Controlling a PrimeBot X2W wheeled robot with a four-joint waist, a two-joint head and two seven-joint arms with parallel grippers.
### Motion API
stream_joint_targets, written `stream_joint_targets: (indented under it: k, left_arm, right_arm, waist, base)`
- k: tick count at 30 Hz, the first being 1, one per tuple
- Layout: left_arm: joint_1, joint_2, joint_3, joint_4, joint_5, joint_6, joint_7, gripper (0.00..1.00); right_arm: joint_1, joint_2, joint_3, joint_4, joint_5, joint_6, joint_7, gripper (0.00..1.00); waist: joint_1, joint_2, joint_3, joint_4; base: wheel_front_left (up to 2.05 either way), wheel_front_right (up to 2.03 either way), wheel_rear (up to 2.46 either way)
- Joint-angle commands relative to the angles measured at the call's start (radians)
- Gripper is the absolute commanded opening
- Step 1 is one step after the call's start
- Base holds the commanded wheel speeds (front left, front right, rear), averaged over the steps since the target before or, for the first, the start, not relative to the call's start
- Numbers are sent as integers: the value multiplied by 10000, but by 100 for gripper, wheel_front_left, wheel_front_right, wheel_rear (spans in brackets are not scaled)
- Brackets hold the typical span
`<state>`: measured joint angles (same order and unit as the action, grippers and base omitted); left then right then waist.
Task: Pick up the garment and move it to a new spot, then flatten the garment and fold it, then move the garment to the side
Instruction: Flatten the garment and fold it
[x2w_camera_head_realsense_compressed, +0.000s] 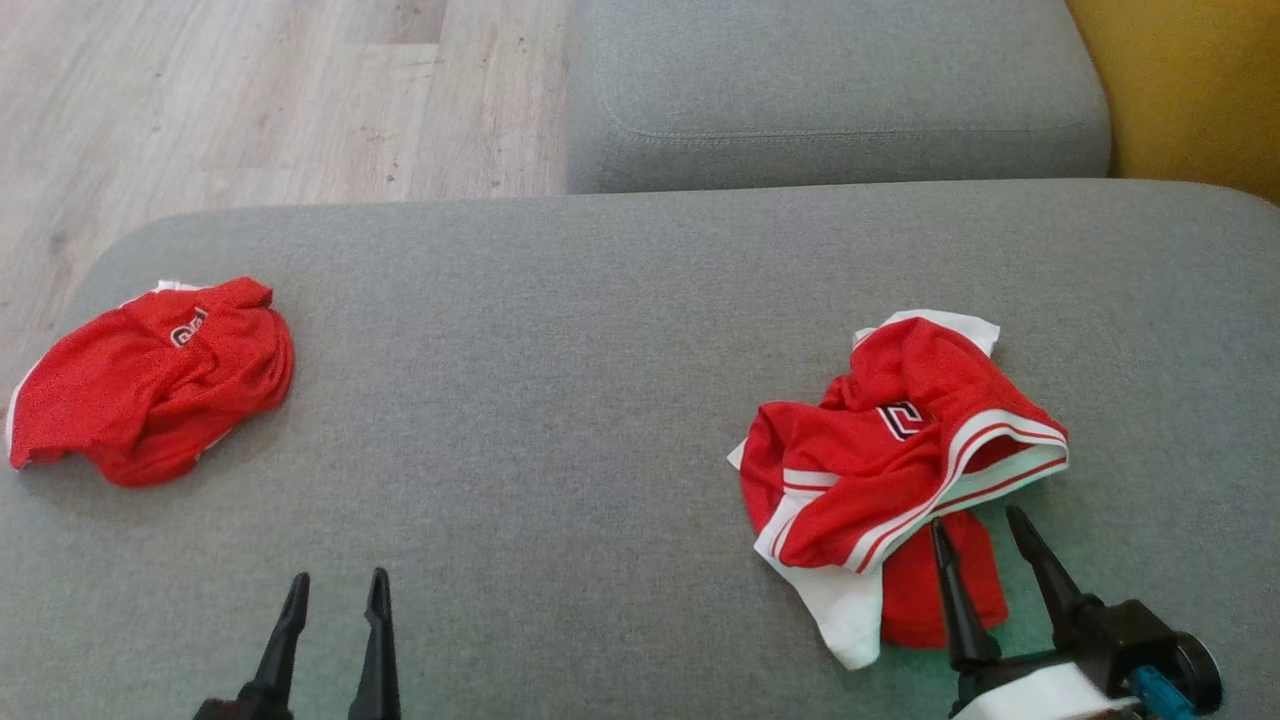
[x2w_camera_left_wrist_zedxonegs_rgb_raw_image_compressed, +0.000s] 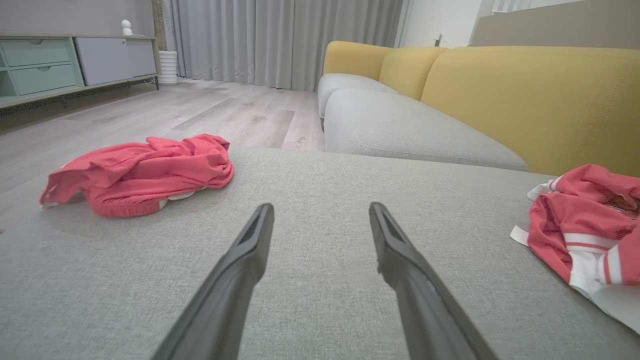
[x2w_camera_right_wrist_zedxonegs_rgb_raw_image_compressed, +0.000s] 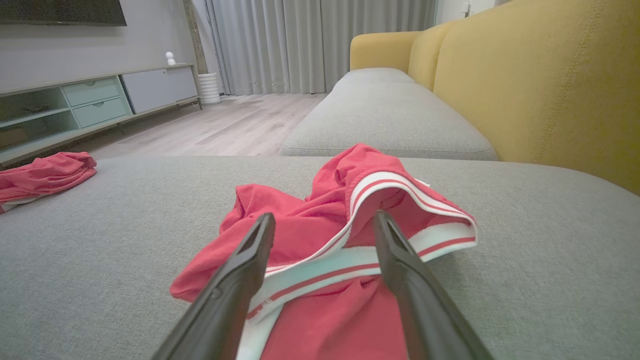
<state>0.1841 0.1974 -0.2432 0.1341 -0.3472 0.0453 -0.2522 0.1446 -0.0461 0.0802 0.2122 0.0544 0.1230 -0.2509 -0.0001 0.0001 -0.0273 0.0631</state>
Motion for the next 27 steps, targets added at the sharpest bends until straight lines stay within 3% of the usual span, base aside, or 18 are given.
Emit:
stream_joint_targets:
  k: [1, 8, 15, 23, 27]
  left_arm:
    - [-265, -191, 706, -189, 239, -190, -94, 100]
    - [-152, -786, 1565, 31, 801, -873, -95, 100]
    - [-194, -1092, 2007, 132, 1151, -1211, -95, 100]
    - [-317, -1321, 2217, 280, 1409, -1482, -95, 100]
    - [-336, -1386, 2239, 332, 1464, -1558, -95, 100]
  right_arm:
    - [-254, -41, 258, -234, 64, 77, -109, 100]
    - [-354, -41, 362, -267, 25, 77, -109, 100]
    - [-503, -41, 805, -446, -78, 77, -109, 100]
    - [-683, -41, 2032, 947, -304, 77, 601, 100]
    - [-868, -41, 2127, 1412, -283, 77, 993, 100]
  waist:
    - [1, -1, 4, -53]
    - [1, -1, 17, -185]
    - [1, -1, 68, -252]
    - [1, -1, 154, -146]
    - [1, -1, 231, -62]
  base:
    - [0, 0, 0]
    - [0, 0, 0]
    - [0, 0, 0]
    - [0, 0, 0]
    - [0, 0, 0]
